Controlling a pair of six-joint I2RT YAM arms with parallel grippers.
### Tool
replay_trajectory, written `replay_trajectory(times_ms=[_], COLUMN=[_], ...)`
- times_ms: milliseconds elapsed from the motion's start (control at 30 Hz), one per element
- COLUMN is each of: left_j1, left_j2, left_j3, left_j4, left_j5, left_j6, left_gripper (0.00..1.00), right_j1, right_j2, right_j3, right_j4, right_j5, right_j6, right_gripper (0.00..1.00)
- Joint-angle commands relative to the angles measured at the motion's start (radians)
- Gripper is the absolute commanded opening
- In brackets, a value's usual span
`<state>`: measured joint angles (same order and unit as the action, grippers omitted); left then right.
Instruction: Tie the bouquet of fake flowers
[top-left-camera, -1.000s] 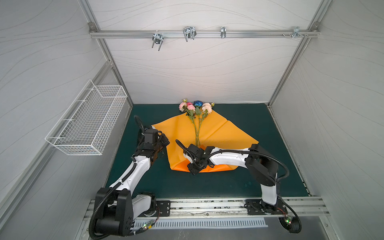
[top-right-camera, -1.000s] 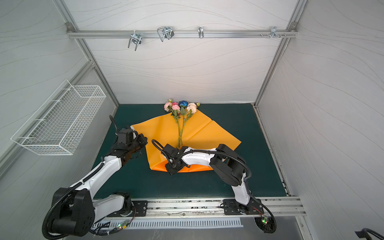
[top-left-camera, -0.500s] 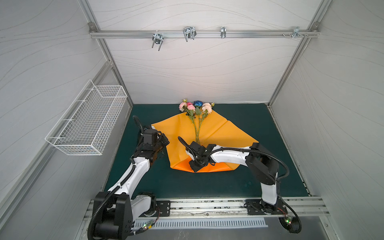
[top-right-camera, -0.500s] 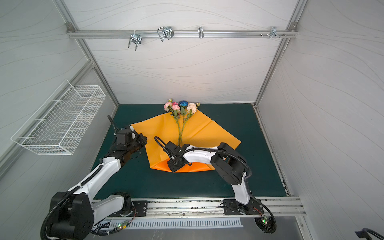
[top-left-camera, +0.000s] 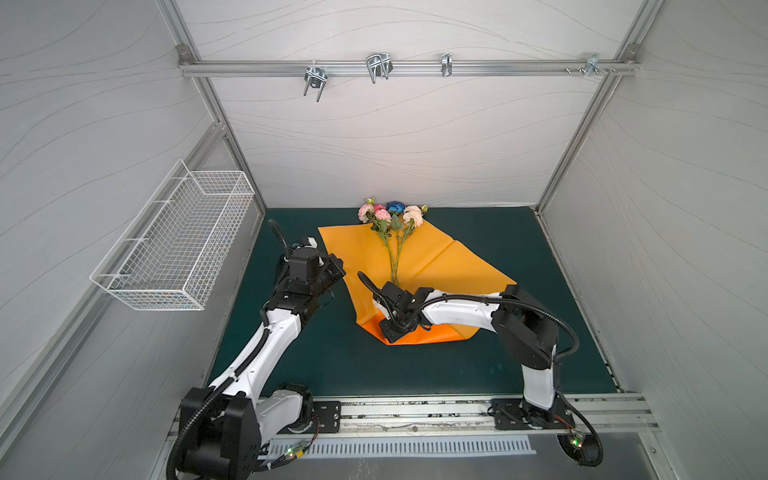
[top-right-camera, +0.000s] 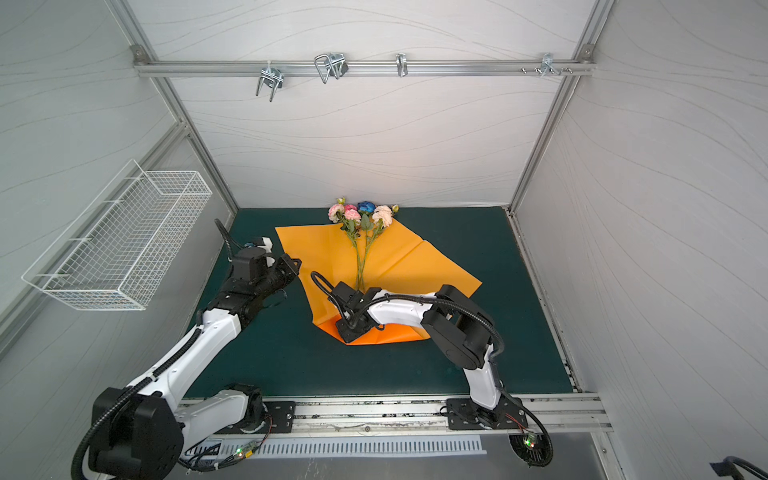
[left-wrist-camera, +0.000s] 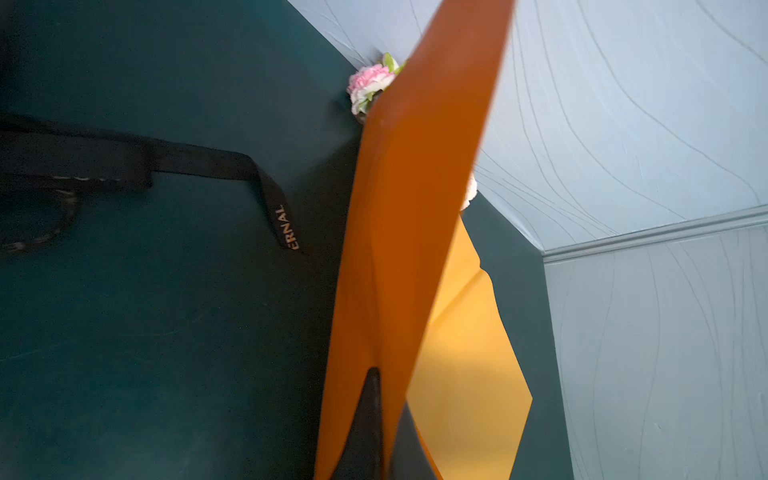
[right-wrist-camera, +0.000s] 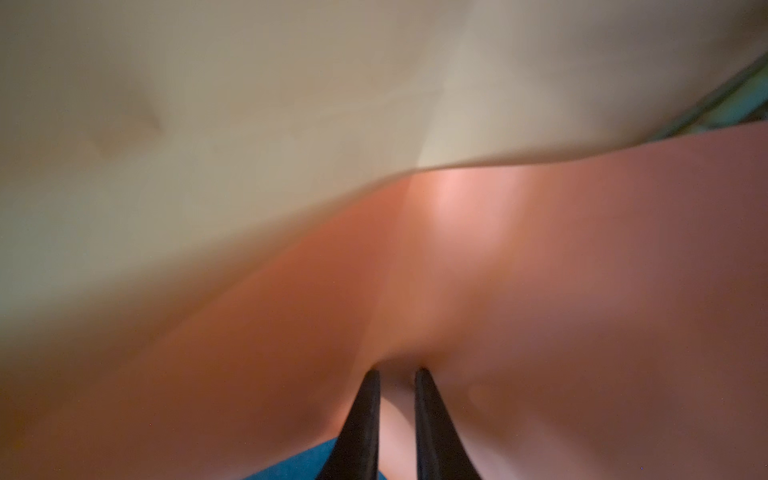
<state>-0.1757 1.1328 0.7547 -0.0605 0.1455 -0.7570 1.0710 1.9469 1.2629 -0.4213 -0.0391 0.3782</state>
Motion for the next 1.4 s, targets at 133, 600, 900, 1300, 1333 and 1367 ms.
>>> replay_trajectory(times_ms=[133, 600, 900, 1300, 1333, 1367], left_j1=[-0.081, -0.148, -0.221, -0.267, -0.268, -0.272], left_j2=[0.086, 0.232, 0.386, 0.518, 0.533, 0.548], left_j3=[0.108, 0.209, 0.283, 0.373, 0.385, 0.395], left_j4=[0.063, 0.111, 0.130, 0.167, 0.171, 0.171], left_j5=[-0.052, -0.044, 0.007, 0.007, 0.015, 0.023], left_j6=[-0.059, -0.062, -0.048, -0.042, -0.039, -0.039], left_gripper=[0.00, 0.00, 0.00, 0.00, 0.00, 0.00], right_j1=[-0.072, -0.147, -0.153, -0.166, -0.170, -0.173], right_j2=[-0.058, -0.078, -0.123, -0.194, -0.197, -0.198], right_j3=[-0.082, -0.134, -0.187, -0.236, -0.241, -0.246], right_j4=[0.024, 0.069, 0.095, 0.101, 0.103, 0.105], right_j5=[-0.083, -0.165, -0.115, -0.005, -0.004, -0.003], right_j6=[0.044, 0.097, 0.123, 0.156, 0.162, 0.164], right_gripper=[0.20, 0.19, 0.18, 0.17, 0.17, 0.17])
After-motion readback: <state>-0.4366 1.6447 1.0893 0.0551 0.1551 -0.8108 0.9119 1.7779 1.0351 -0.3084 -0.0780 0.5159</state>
